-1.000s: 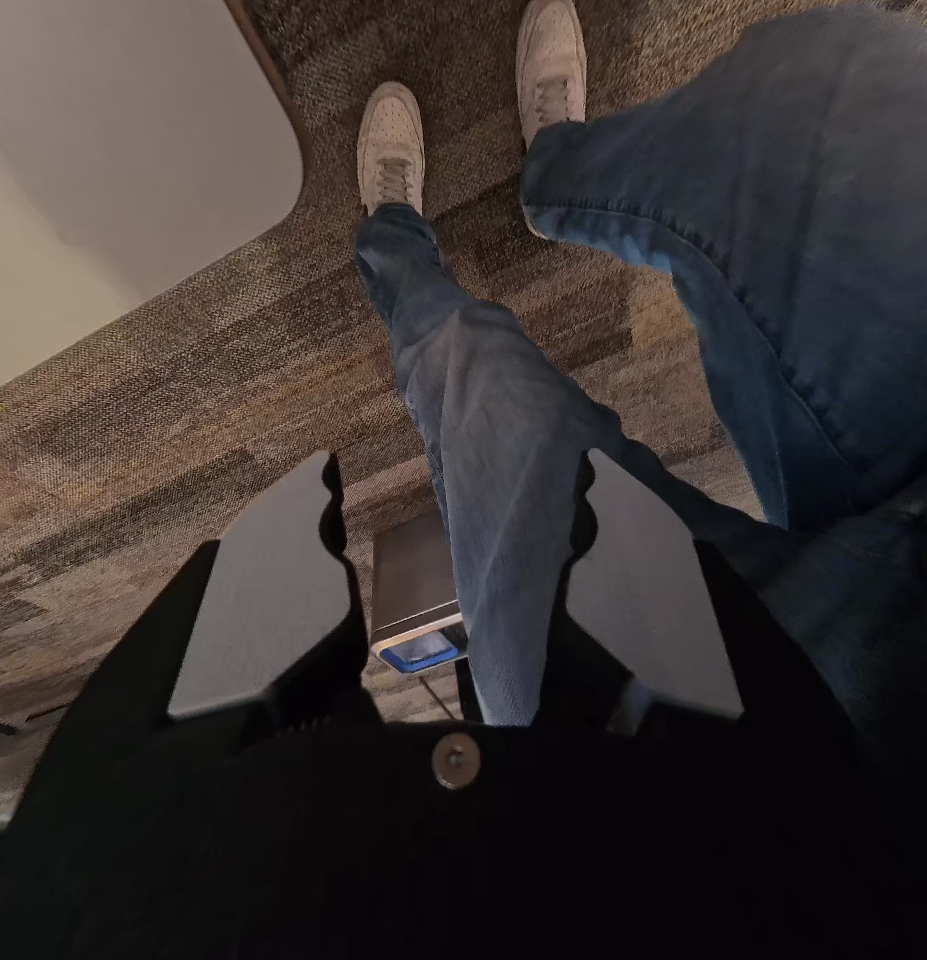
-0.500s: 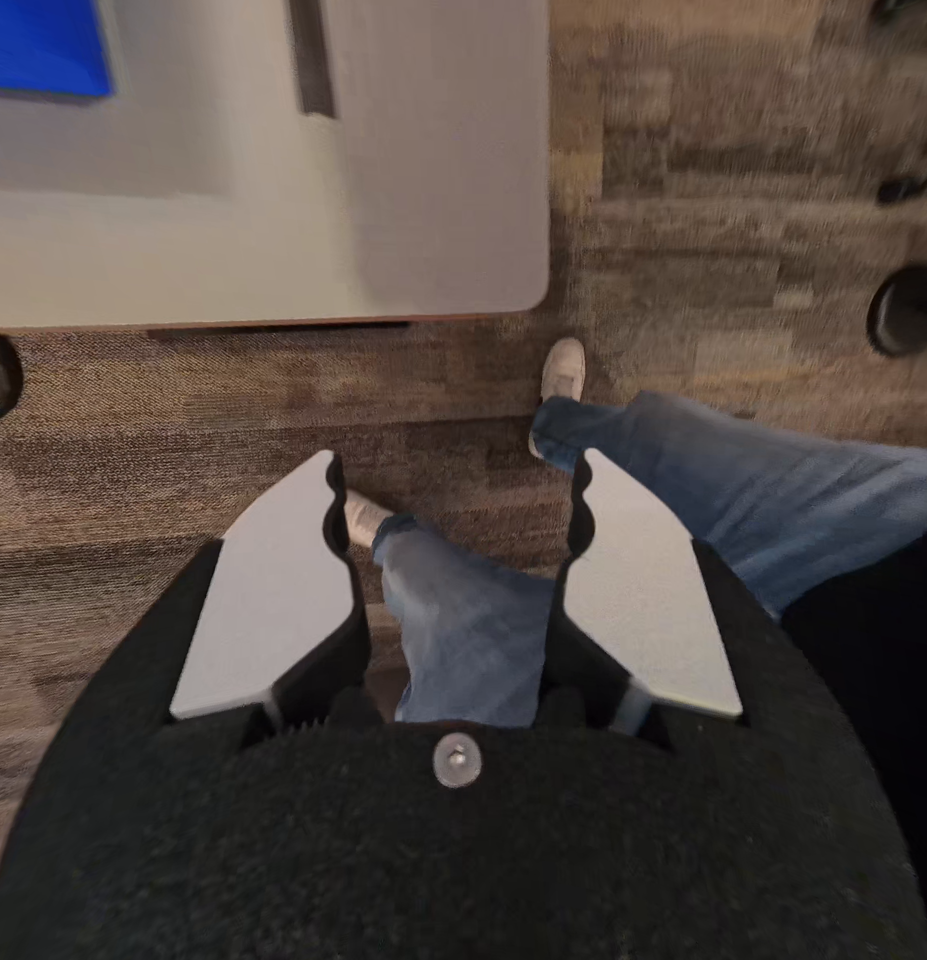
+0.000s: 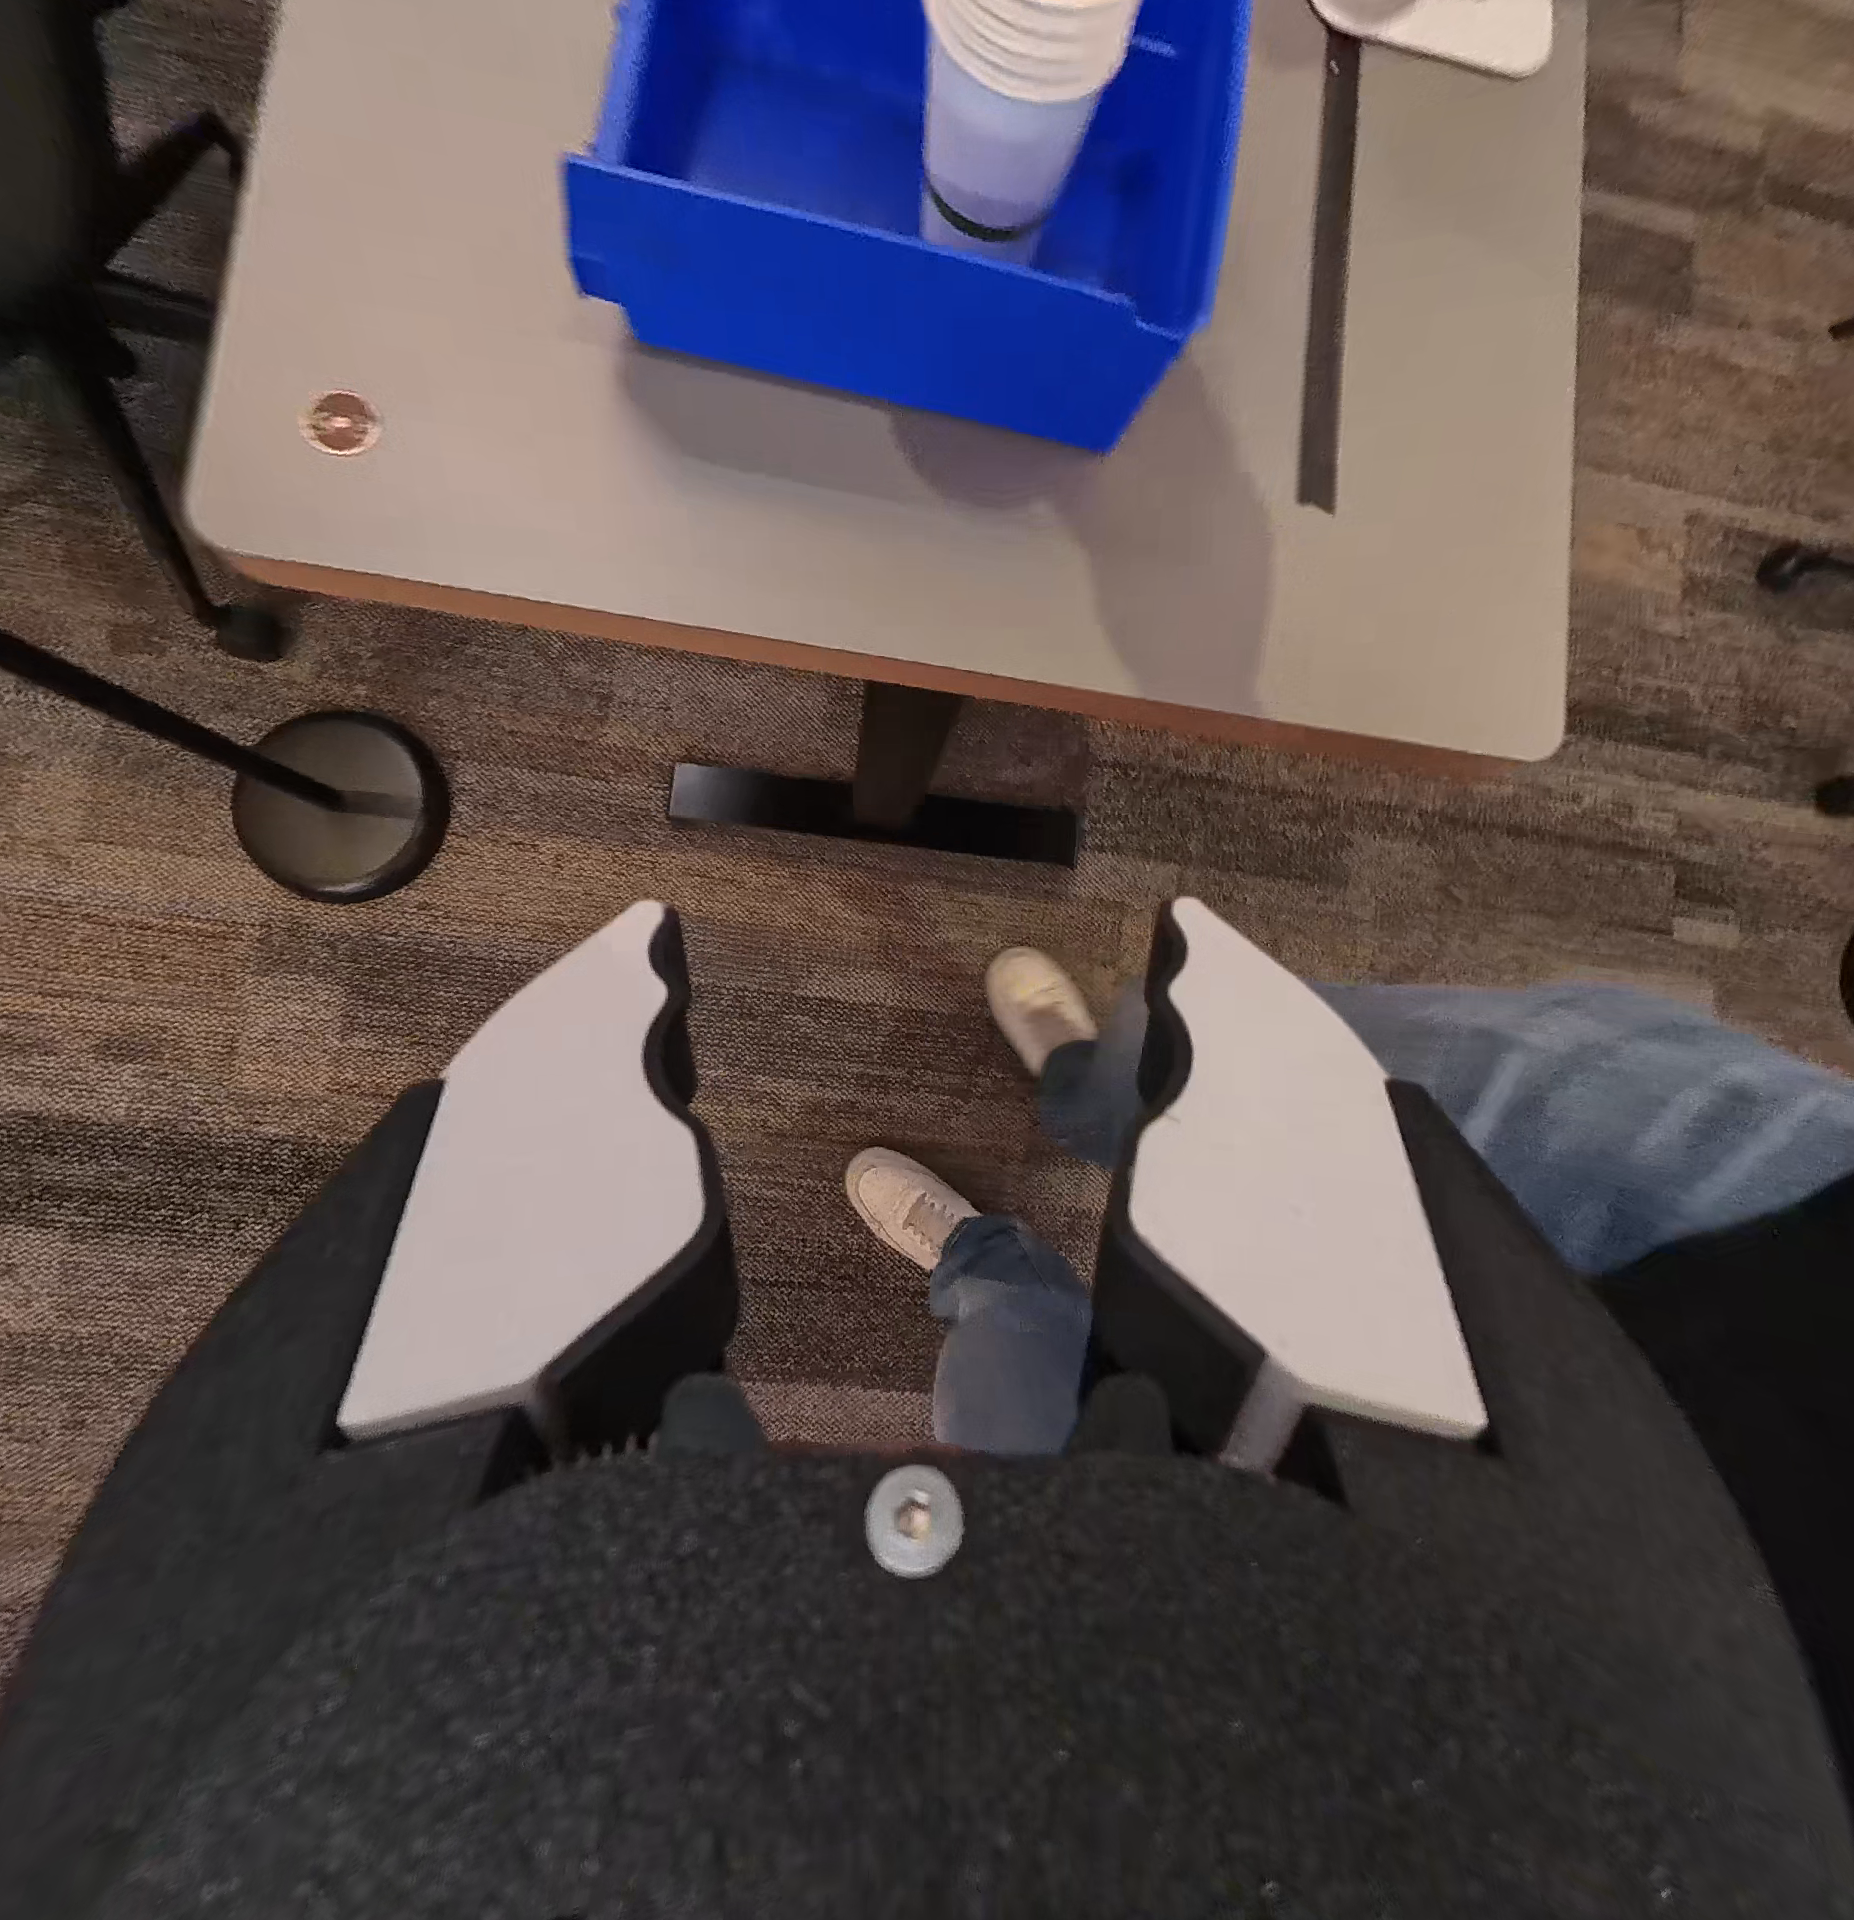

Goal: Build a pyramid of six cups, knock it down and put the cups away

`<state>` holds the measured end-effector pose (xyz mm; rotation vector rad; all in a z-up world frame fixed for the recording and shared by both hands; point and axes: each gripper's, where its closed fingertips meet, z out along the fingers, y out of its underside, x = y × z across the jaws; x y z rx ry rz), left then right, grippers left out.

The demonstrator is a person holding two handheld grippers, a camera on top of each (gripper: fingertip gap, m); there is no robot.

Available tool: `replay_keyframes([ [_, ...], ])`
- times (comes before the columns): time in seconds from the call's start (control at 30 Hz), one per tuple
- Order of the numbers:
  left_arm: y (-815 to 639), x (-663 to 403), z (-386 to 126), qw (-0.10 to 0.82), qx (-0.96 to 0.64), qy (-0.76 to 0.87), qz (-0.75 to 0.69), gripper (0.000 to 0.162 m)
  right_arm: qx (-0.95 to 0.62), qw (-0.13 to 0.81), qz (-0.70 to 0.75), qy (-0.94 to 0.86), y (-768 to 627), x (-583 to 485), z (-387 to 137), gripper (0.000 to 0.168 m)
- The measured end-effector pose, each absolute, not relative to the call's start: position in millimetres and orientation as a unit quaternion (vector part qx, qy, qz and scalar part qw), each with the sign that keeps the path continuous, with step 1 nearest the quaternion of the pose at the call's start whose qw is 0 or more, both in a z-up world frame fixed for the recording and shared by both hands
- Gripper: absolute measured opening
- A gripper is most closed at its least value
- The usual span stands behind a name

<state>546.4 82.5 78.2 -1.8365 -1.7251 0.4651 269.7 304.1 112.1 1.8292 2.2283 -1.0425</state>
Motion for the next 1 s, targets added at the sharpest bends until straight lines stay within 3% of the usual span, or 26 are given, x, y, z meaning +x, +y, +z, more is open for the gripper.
replay_keyframes([
  [0.4,-104.8,526.9,79.7,0.283,-0.635,-0.691,0.197,0.082,0.679,0.023,-0.244,0.692,233.2,150.9,28.4,0.002],
  [0.7,-200.0,453.0,86.8,0.279,-0.650,-0.688,0.164,0.081,0.692,-0.051,-0.244,0.678,235.6,131.7,20.7,0.002],
  [0.93,-226.9,409.3,93.2,0.274,-0.701,-0.645,0.133,0.082,0.713,-0.053,-0.161,0.680,243.5,145.4,-39.3,0.003],
  [1.0,-235.1,402.6,99.5,0.279,-0.713,-0.631,0.124,0.082,0.713,-0.071,-0.140,0.683,246.6,149.8,-47.9,0.014],
])
